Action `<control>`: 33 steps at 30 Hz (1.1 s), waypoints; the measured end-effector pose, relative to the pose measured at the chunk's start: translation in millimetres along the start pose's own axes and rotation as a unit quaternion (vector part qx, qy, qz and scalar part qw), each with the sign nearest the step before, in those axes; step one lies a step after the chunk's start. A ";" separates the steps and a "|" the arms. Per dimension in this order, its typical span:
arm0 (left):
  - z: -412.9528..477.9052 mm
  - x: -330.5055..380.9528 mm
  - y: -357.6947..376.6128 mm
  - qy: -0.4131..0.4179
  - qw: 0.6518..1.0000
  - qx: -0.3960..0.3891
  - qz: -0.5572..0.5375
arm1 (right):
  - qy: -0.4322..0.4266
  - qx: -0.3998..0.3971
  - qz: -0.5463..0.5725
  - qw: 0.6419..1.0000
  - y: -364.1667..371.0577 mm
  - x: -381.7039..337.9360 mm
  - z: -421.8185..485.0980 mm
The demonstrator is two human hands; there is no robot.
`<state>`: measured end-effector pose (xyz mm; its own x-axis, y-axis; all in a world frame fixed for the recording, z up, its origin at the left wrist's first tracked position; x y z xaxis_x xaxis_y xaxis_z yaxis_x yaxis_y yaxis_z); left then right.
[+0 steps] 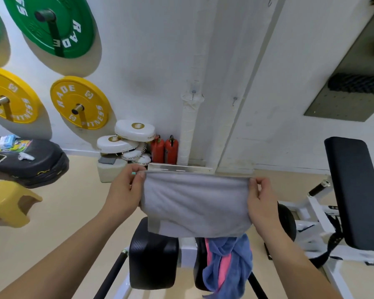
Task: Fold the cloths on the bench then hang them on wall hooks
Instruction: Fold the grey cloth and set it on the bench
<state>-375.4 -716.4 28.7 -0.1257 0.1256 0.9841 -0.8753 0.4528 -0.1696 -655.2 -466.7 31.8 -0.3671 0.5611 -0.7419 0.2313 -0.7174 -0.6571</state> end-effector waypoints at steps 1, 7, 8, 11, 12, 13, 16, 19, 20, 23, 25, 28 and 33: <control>1.3 -3.6 -4.2 0.002 1.000 0.007 0.012 | 0.002 -0.015 -0.002 1.000 3.2 0.3 -1.7; -4.5 -24.9 -18.5 -0.062 0.998 -0.010 0.024 | 0.068 -0.105 0.022 0.992 26.4 8.1 -6.3; -7.1 -28.0 -21.3 -0.082 0.996 -0.014 0.020 | 0.086 -0.121 0.027 0.989 30.8 13.2 -7.8; -13.6 -40.9 -31.0 -0.145 0.989 -0.009 -0.006 | 0.133 -0.155 0.023 0.979 41.4 23.3 -16.2; -15.7 -43.3 -33.7 -0.159 0.987 0.004 -0.015 | 0.146 -0.160 0.024 0.976 44.1 22.4 -20.2; -18.1 -44.6 -34.3 -0.169 0.985 0.018 -0.031 | 0.155 -0.164 0.039 0.973 47.2 18.9 -25.3; -30.8 -38.9 -21.9 -0.192 0.975 0.036 -0.101 | 0.177 -0.158 0.105 0.966 53.7 1.1 -45.7; -45.9 -23.3 0.2 -0.186 0.970 0.016 -0.158 | 0.153 -0.146 0.143 0.967 55.7 -22.1 -71.2; -51.3 -16.7 7.9 -0.181 0.967 0.006 -0.179 | 0.136 -0.145 0.157 0.967 56.4 -31.3 -79.7; -67.7 6.1 30.5 -0.151 0.965 -0.026 -0.214 | 0.076 -0.160 0.181 0.967 57.8 -60.3 -103.0; -76.7 19.7 43.0 -0.115 0.971 -0.050 -0.203 | 0.031 -0.195 0.183 0.963 63.2 -78.3 -116.9; -86.6 26.8 53.9 -0.104 0.965 -0.068 -0.230 | 0.006 -0.196 0.186 0.963 64.0 -88.8 -125.2; -94.5 29.3 57.7 -0.115 0.958 -0.103 -0.241 | -0.014 -0.165 0.155 0.974 48.9 -91.1 -125.0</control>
<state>-385.4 -603.2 42.8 0.1495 -0.3296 0.9322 -0.7497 0.5769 0.3242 -497.8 -501.4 50.6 -0.2575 0.3237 -0.9104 0.6099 -0.6763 -0.4130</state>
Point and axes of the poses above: each hand's wrist, its own z-axis towards the middle knuckle, its own y-axis out of the palm, x = y × z, the point moved 8 cm from there along z, towards the middle knuckle, and after that the axes turned 15 degrees about -z, right-handed, at the moved point
